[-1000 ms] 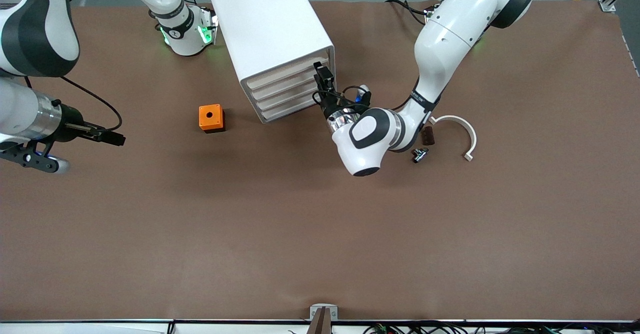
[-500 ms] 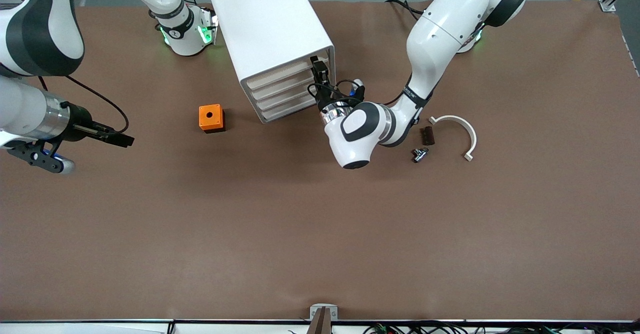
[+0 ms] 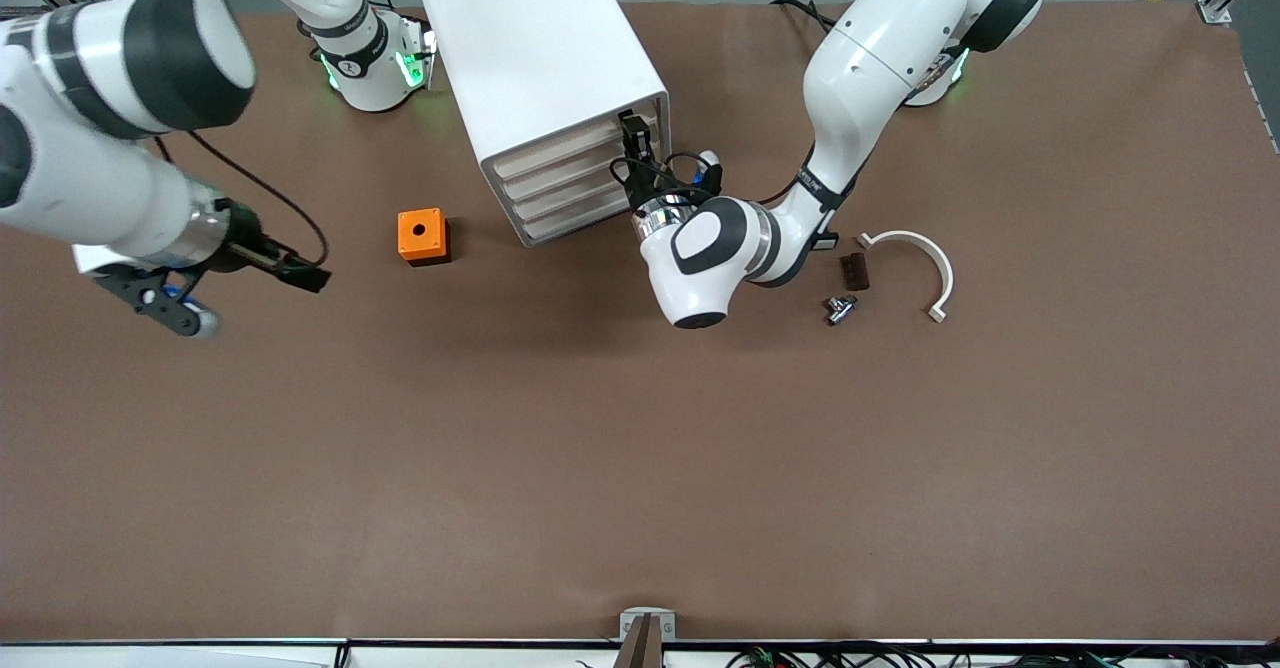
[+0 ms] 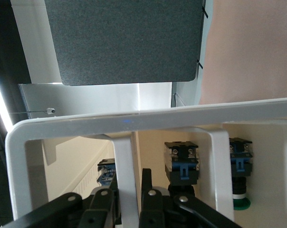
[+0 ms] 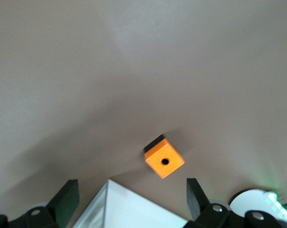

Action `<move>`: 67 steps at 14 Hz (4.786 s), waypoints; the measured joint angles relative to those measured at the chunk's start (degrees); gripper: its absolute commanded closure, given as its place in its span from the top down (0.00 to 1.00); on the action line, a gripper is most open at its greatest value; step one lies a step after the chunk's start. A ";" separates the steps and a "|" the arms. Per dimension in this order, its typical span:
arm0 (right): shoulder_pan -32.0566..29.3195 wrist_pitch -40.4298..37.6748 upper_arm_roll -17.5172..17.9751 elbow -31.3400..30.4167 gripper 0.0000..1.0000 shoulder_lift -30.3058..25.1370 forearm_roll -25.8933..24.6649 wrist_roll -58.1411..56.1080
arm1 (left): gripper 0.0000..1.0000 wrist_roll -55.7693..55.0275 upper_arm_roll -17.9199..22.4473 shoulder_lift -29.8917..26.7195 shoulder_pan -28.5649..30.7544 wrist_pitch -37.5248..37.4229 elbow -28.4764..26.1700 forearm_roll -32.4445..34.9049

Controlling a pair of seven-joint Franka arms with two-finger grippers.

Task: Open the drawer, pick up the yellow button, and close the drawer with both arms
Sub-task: 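Reach into the drawer and grasp the yellow button with the right gripper, then lift the button out with the right gripper while the left gripper holds drawer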

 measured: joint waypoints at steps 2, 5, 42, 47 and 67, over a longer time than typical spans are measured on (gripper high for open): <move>4.46 1.21 0.19 0.00 1.00 0.00 0.39 6.49 | 0.09 -0.17 0.00 0.00 0.02 -0.10 0.01 -0.13; 9.89 4.03 0.28 -0.05 1.00 0.03 1.05 15.18 | 0.06 -1.80 0.01 0.00 0.24 -0.12 0.07 -0.27; 39.66 25.43 0.23 -5.84 0.22 8.77 1.29 56.28 | 1.00 31.54 2.17 0.15 17.80 0.40 7.07 -3.58; 39.65 25.35 0.11 -4.05 0.00 8.79 2.93 56.29 | 1.00 55.56 11.62 -0.10 14.25 0.84 11.63 0.58; -9.73 14.02 -2.29 -1.53 0.00 8.96 -1.17 -28.61 | 1.00 71.67 14.49 -10.88 -7.10 31.54 11.39 44.77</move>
